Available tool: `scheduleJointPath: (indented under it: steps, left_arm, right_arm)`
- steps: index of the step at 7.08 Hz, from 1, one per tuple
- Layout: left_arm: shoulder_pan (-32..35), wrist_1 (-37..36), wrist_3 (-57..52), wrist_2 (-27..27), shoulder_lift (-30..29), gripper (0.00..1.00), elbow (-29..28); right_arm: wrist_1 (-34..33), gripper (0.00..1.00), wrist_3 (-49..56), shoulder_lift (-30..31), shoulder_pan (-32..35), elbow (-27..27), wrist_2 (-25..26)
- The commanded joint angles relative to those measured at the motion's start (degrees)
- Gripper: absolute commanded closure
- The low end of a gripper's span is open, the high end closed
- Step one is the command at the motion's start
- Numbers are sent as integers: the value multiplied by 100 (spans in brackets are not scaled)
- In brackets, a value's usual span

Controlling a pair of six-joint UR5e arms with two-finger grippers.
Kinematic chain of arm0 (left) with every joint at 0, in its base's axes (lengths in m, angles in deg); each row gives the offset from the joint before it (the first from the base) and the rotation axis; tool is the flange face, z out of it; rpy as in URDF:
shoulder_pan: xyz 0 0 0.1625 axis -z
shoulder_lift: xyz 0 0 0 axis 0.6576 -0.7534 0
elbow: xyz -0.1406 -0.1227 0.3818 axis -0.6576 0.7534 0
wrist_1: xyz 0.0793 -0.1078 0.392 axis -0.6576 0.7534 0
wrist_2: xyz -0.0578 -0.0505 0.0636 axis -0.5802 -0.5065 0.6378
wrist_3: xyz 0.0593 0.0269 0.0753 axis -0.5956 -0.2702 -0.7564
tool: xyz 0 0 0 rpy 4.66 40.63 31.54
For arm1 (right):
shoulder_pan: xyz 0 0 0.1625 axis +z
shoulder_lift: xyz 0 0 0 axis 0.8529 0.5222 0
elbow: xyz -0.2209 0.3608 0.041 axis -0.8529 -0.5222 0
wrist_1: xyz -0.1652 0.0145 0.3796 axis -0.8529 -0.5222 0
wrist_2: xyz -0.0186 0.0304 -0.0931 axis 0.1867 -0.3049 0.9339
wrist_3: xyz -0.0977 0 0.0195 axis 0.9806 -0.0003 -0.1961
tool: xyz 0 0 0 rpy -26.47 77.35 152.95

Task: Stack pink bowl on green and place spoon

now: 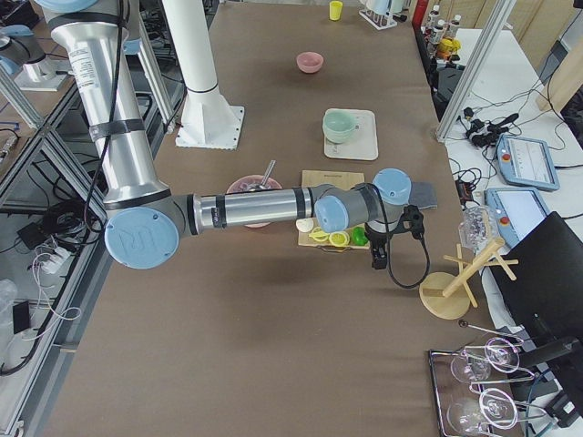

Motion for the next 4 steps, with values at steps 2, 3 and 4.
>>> scheduleJointPath:
  steps: [2, 3, 4]
  left_arm:
    - [-259, 35, 50, -10, -191, 3, 11]
    - [-321, 35, 33, -10, -218, 3, 29]
    - [-348, 35, 33, -36, -62, 3, 125]
  right_arm:
    - [0, 0, -21, -1, -28, 29, -5]
    - [0, 0, -21, -1, -28, 21, -14]
    - [0, 0, -21, -1, -28, -5, -14]
